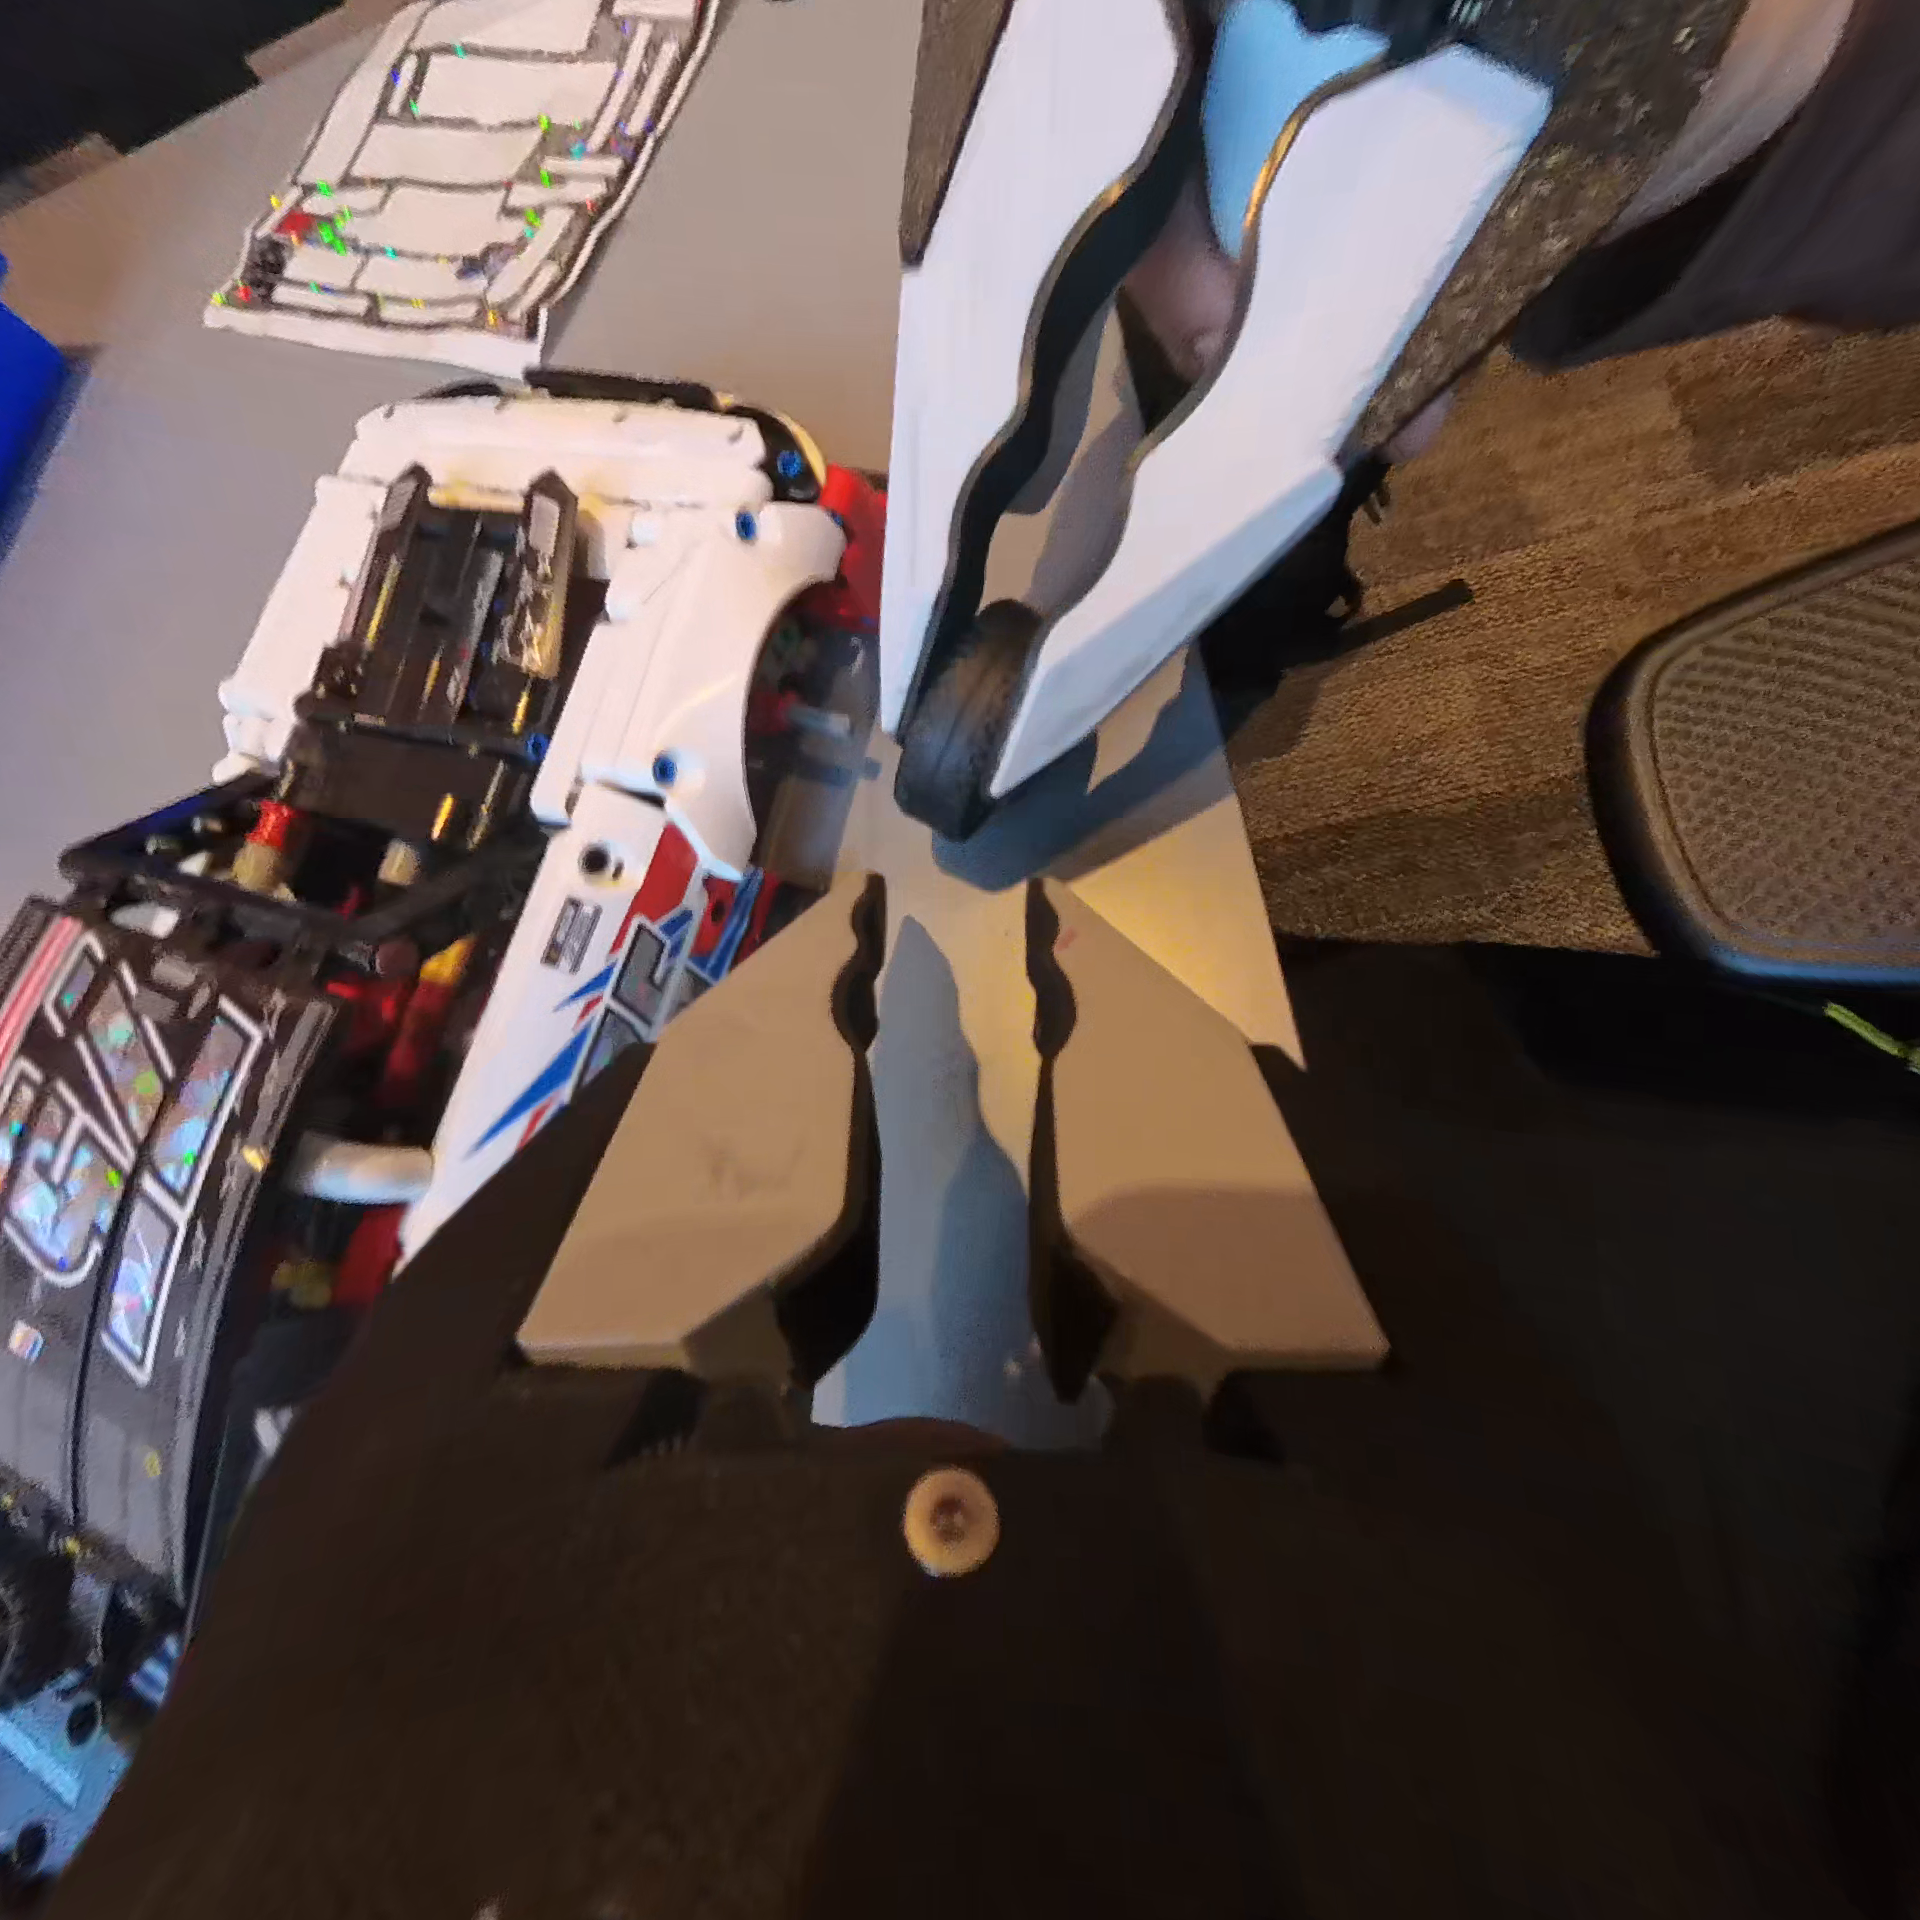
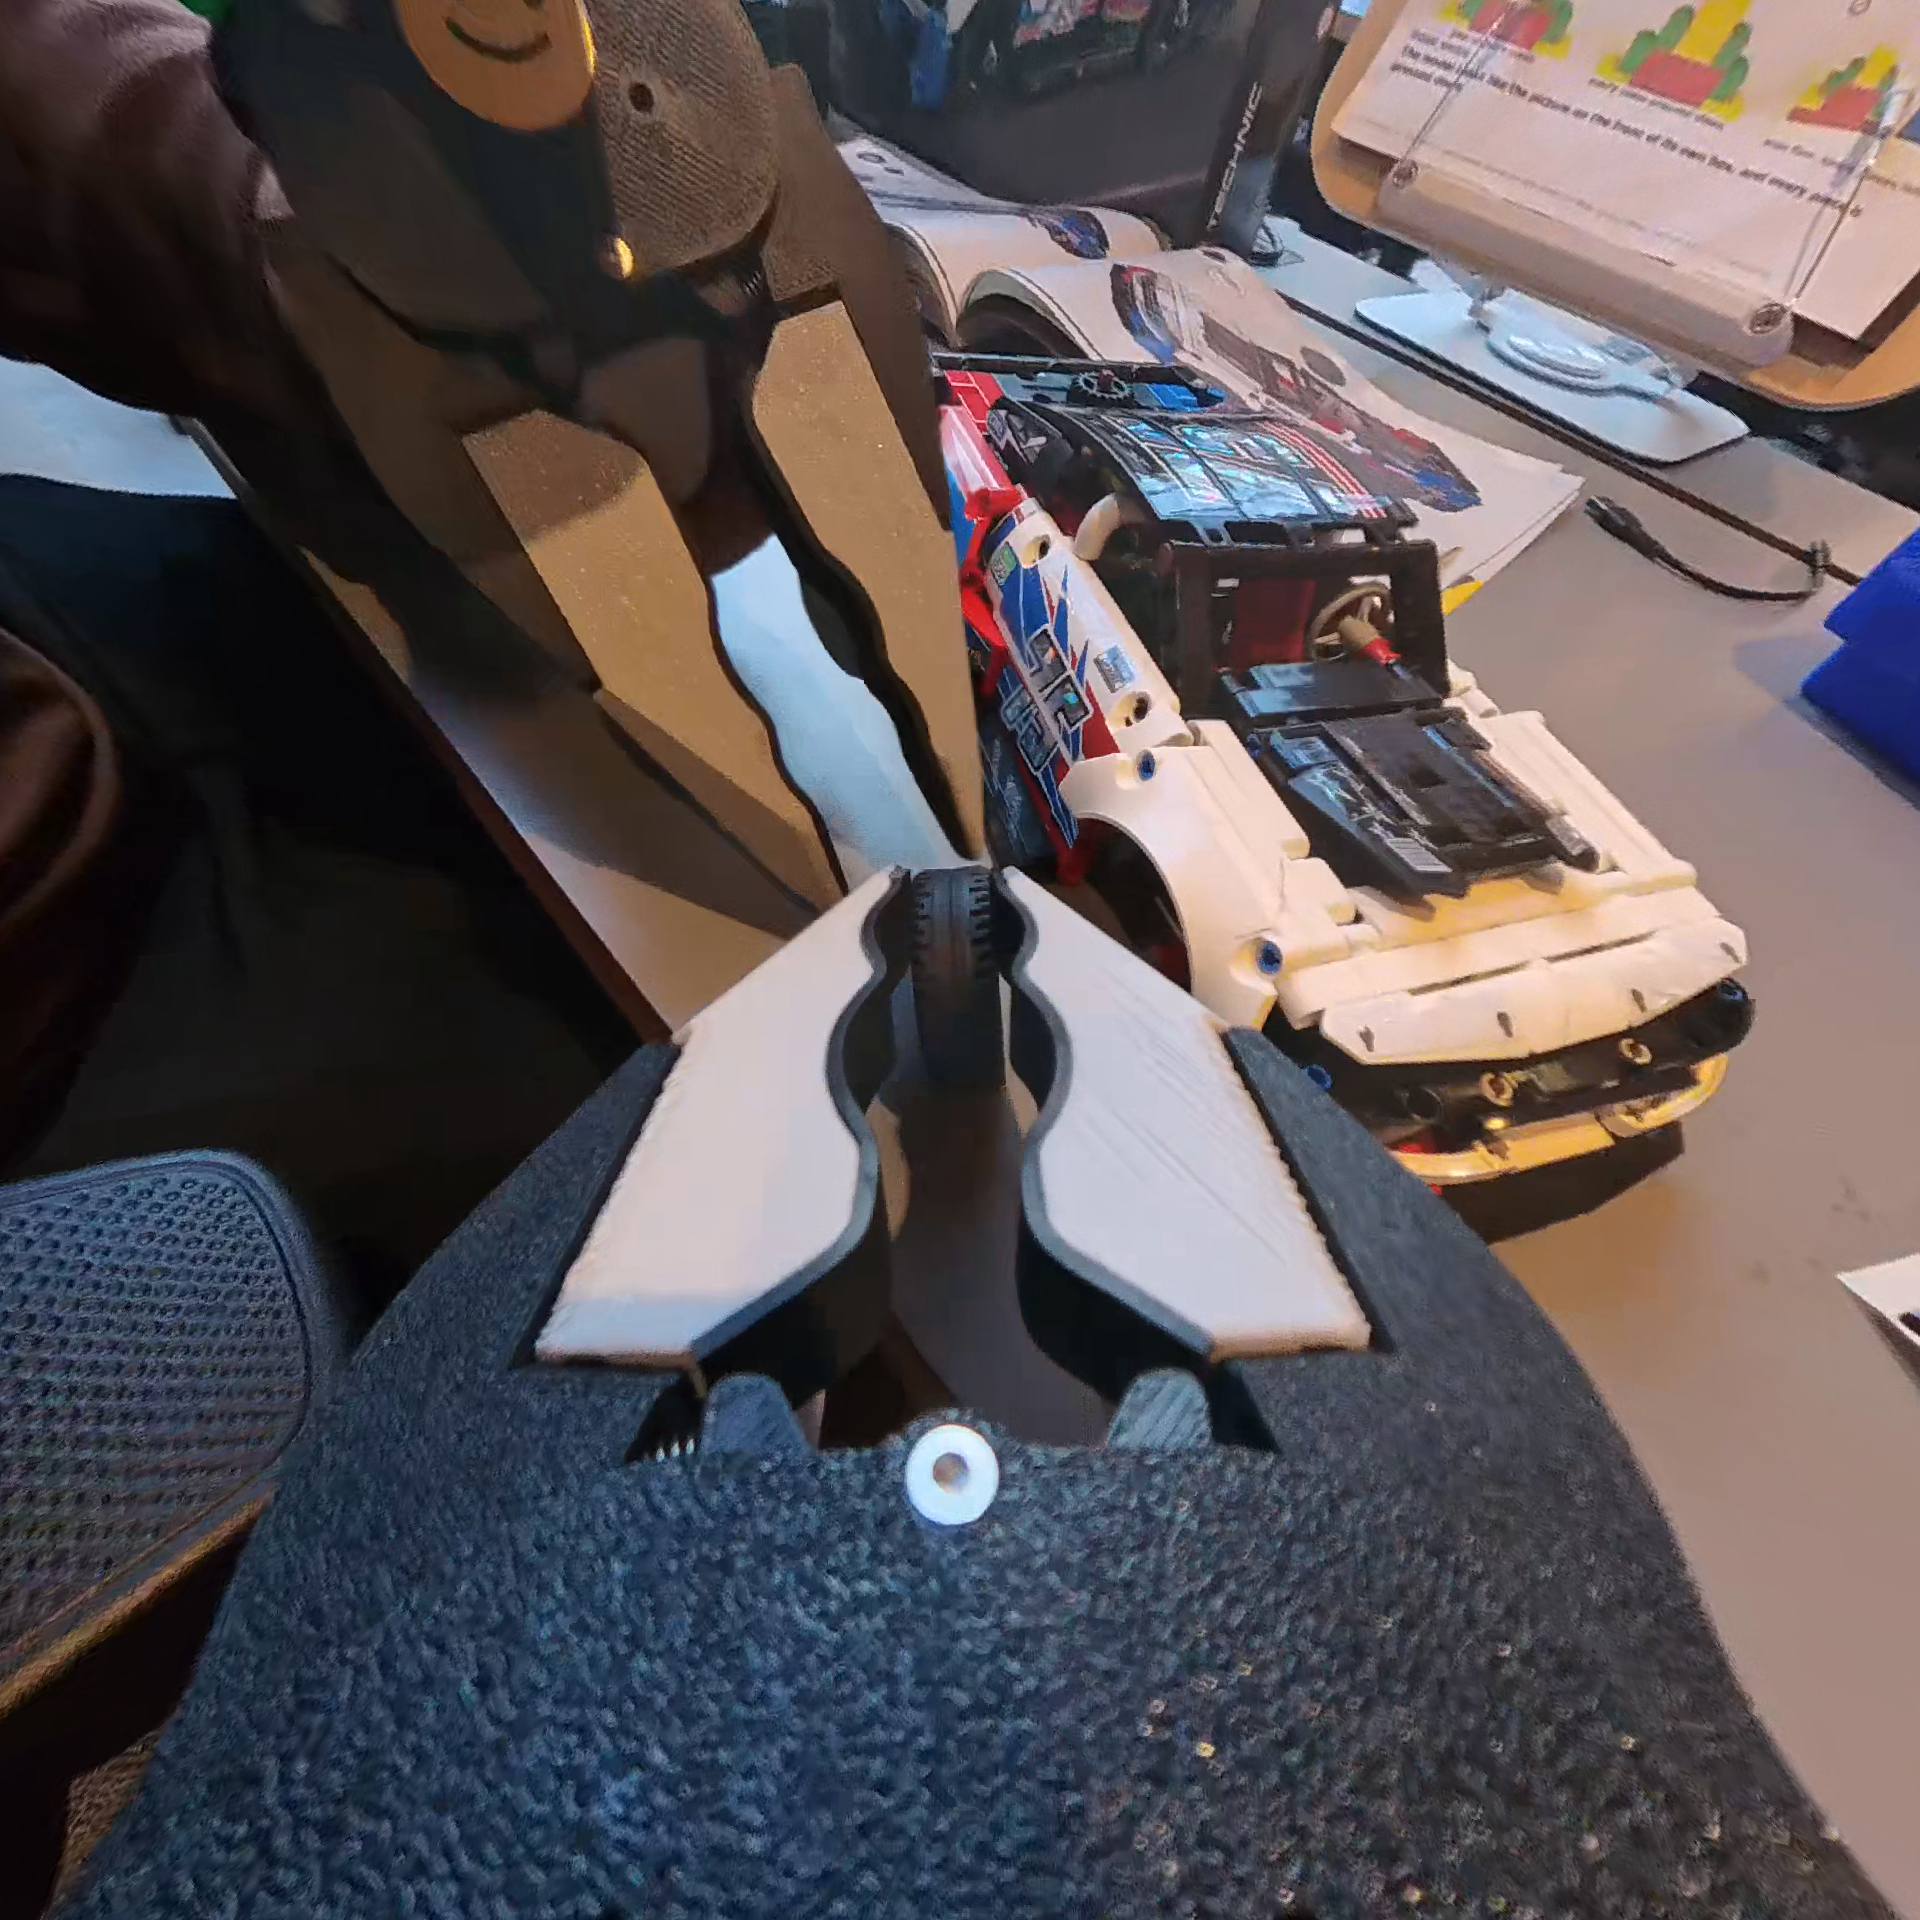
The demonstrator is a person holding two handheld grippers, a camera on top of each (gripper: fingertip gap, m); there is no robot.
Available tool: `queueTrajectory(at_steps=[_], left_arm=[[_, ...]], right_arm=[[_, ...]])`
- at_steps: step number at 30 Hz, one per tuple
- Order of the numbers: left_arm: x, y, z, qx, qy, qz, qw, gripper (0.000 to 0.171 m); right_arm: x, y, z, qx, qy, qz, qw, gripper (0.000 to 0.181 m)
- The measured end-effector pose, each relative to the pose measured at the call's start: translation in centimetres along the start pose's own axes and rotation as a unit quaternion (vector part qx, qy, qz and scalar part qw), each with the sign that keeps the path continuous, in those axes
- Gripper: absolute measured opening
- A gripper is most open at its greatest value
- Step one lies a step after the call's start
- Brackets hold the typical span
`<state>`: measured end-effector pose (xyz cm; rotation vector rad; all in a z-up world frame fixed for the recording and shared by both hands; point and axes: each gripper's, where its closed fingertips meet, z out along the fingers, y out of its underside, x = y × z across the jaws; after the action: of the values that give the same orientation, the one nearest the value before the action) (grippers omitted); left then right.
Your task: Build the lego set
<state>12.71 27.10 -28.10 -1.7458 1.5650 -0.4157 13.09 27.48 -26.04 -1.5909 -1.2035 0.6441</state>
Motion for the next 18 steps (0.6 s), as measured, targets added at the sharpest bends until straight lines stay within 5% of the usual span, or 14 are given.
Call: queueTrajectory(at_steps=[10,18], left_arm=[[-0.4,-1.9,1.3,0.042,0.030,-0.022,0.998,0.018],[-0.9,-1.5,1.3,0.018,0.011,-0.032,0.999,0.013]], right_arm=[[0.9,0.1,-0.1,0.035,-0.040,0.059,0.997,0.011],[2.1,0.4,-1.1,0.010,0.012,0.039,0.999,0.024]])
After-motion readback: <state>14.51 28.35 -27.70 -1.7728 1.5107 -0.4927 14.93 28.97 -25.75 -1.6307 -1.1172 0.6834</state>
